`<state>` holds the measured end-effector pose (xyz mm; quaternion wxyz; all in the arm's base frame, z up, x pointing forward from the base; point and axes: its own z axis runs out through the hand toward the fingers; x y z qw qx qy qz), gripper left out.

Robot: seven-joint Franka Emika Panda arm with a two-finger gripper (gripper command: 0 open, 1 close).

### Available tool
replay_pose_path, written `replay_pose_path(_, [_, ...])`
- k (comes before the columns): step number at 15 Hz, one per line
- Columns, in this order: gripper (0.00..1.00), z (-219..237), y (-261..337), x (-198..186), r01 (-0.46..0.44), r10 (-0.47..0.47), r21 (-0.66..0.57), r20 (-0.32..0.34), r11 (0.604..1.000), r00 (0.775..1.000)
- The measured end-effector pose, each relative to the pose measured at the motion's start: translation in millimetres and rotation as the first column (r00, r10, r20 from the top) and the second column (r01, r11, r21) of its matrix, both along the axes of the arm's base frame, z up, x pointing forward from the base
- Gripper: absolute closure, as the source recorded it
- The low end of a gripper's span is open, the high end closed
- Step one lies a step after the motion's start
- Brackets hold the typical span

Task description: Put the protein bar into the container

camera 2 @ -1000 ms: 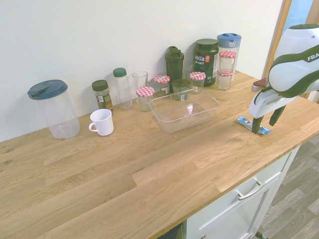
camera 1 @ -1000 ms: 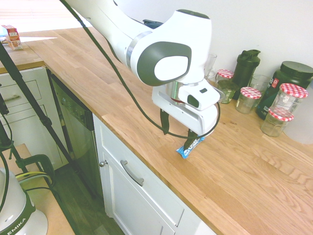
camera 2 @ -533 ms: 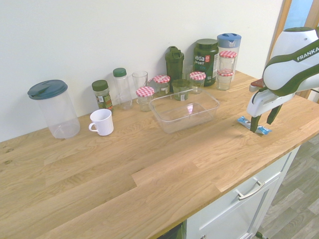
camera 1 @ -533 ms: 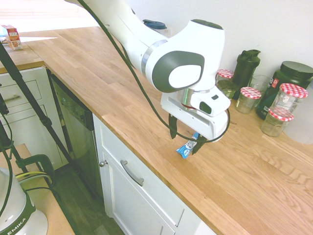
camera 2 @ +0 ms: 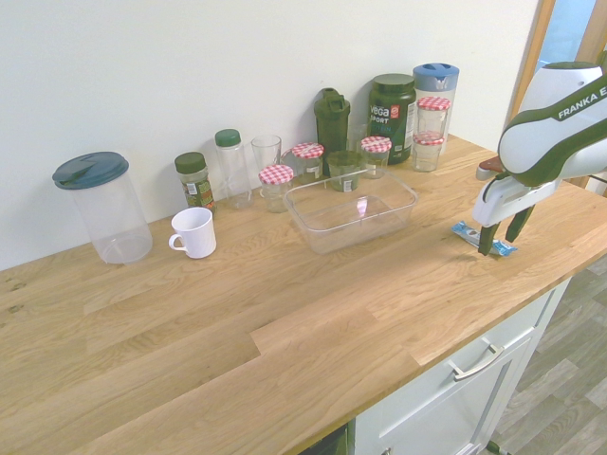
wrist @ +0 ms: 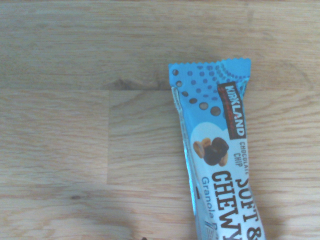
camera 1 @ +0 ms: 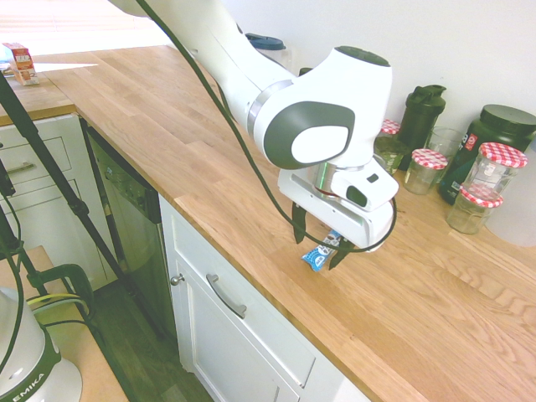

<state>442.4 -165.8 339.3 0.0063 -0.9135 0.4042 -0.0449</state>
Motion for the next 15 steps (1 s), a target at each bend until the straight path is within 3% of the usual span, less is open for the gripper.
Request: replay_pose_path(15, [1.00,-2,9,13,-0.028,0.028,-0.012,0.024,1.000,0.999])
